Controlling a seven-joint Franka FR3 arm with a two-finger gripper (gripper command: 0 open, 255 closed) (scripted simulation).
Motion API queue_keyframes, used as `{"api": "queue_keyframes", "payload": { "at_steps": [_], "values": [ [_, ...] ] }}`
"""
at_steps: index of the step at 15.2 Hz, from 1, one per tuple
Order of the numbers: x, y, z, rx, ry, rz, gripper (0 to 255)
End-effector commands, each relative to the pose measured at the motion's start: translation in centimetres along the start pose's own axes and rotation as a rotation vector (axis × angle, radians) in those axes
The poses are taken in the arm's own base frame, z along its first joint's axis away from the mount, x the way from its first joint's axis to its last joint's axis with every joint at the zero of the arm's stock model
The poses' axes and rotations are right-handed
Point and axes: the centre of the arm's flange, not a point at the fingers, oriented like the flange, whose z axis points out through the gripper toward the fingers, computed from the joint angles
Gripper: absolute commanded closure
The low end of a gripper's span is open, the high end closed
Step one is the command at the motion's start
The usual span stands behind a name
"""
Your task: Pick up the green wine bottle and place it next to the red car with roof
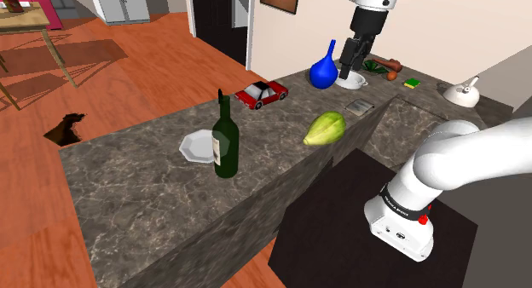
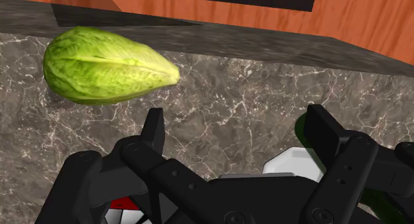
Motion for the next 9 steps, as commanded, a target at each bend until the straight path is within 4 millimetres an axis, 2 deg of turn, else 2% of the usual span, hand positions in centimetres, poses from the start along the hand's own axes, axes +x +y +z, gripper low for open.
{"api": "queue_keyframes", "payload": {
  "at_steps": [1, 9],
  "values": [
    [0.0, 0.0, 0.0, 0.0, 0.0, 0.0, 0],
    [7.3, -7.8, 2.0, -0.005, -0.026, 0.01, 0]
  ]
}}
